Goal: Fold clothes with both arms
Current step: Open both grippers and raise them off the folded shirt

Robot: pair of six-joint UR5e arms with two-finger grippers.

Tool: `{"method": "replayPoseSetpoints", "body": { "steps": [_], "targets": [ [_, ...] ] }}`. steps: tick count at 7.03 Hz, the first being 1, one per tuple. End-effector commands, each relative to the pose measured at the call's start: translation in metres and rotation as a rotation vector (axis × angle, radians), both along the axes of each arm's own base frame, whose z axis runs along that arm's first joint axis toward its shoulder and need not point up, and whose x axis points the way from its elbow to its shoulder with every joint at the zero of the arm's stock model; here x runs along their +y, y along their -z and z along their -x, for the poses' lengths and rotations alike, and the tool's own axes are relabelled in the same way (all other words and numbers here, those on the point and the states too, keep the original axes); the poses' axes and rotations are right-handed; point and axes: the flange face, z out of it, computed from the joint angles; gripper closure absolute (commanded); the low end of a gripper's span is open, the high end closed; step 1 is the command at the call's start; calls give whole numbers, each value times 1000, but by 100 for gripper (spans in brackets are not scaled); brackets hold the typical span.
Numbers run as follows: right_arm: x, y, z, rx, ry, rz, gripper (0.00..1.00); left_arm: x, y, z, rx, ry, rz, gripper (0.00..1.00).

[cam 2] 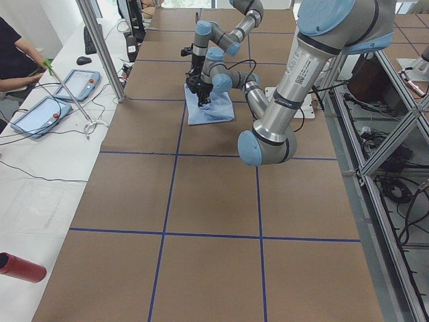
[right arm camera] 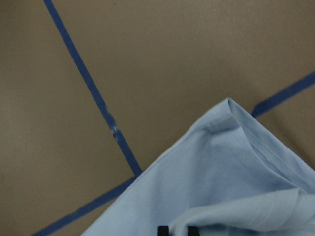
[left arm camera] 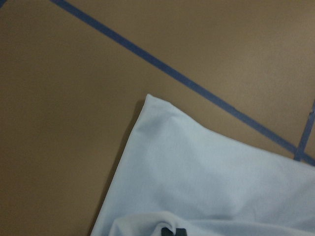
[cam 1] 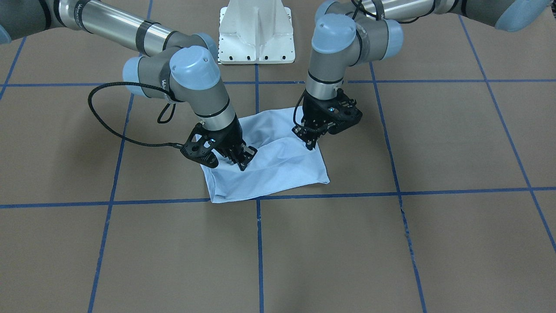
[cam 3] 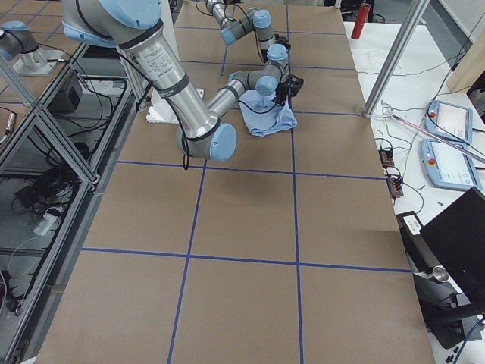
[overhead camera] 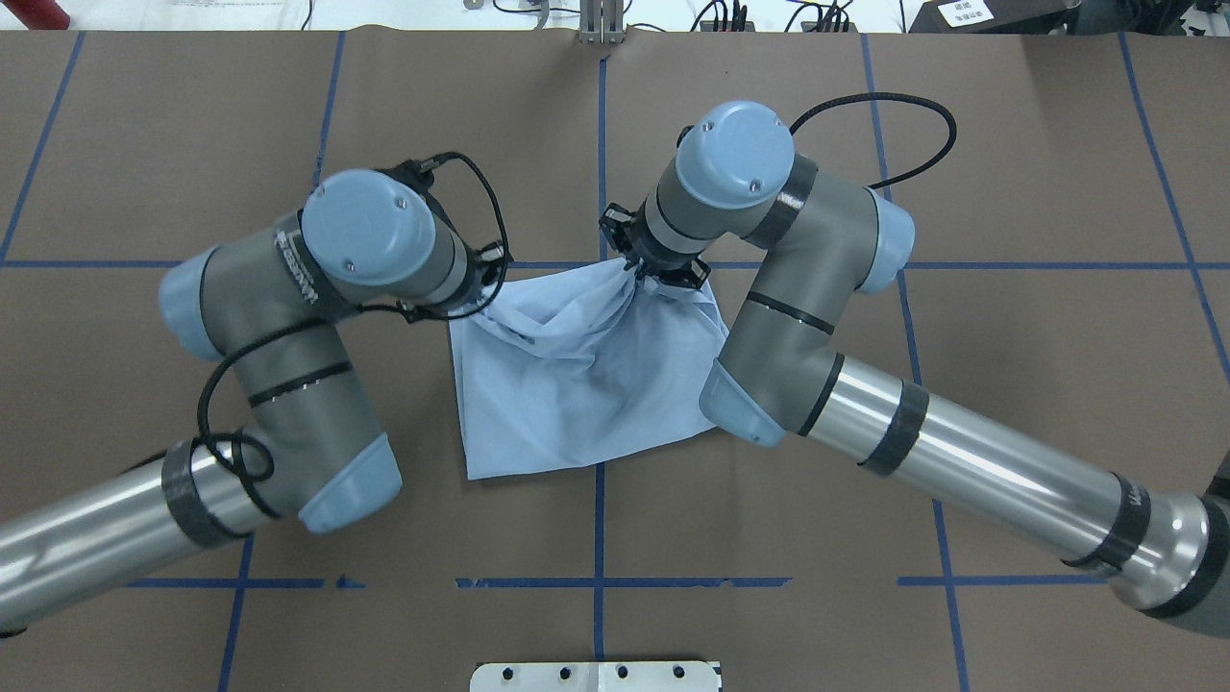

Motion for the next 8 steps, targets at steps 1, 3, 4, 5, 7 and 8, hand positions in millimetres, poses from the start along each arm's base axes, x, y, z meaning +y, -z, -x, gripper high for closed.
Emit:
{"method": "replayPoseSetpoints", "body": {
  "steps": [1,3,4,5,7,8],
  "targets": [
    [-67,-25,-22,30,-12,-13,0,-91,-40,43,-78,12,-117,0],
    [-80,-27,-39,13,21,2,0,-89,-39,44,-38,-57,-102,0],
    [-75,-15,-39,3,47,-24,0,-91,-40,49,-46,-101,-119,0],
    [-67,-9,-39,0,71,-52,0,-95,-45,59,-58,-121,-140,0],
    [-15,0,4,190,218,-114,0,-91,-58,75,-75,-135,-161,0],
    [8,-1,23,304,293,-196,0,-90,-66,84,-87,-142,-169,0]
  ]
}}
